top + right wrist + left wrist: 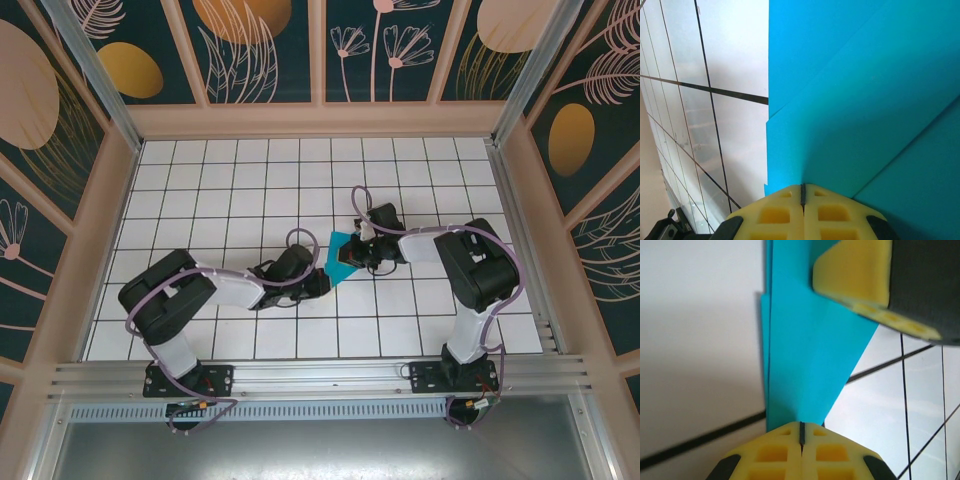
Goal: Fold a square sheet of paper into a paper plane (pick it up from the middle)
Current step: Fourth fold the wing at the center of the table.
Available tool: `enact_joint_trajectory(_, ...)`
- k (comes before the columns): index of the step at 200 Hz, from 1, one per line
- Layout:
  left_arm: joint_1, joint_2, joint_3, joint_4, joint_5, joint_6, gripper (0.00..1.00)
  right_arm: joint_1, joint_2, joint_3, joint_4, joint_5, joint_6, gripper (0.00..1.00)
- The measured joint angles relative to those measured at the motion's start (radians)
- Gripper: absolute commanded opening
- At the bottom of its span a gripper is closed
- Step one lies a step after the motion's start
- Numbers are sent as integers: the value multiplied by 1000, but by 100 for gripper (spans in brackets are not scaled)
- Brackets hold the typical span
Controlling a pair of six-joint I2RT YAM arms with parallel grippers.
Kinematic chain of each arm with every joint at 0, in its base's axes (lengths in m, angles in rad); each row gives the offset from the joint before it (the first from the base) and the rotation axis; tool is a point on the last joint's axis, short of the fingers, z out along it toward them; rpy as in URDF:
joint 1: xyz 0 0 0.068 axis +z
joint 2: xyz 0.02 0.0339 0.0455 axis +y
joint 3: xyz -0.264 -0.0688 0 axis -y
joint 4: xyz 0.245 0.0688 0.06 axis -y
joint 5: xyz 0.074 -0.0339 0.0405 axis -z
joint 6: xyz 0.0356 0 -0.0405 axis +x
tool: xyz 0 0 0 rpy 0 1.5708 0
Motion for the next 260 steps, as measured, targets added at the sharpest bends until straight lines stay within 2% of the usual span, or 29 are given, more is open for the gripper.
enact_joint_trajectory(60,-25,-144,-53,-145,-2,3,0,0,0,0,0,0,0,0)
enact_joint_trajectory(102,-26,-168,25,-153,-69,3,0,0,0,0,0,0,1,0)
enact_joint_trajectory(141,-26,-89,97,-146,-117,-1,0,0,0,0,0,-1,0,0)
enact_joint_trajectory(193,-26,14,101,-152,-128,-2,0,0,-5,0,0,0,-1,0)
enact_joint_trajectory(260,-25,20,88,-116,-114,-6,0,3,-84,0,-43,39,-83,0)
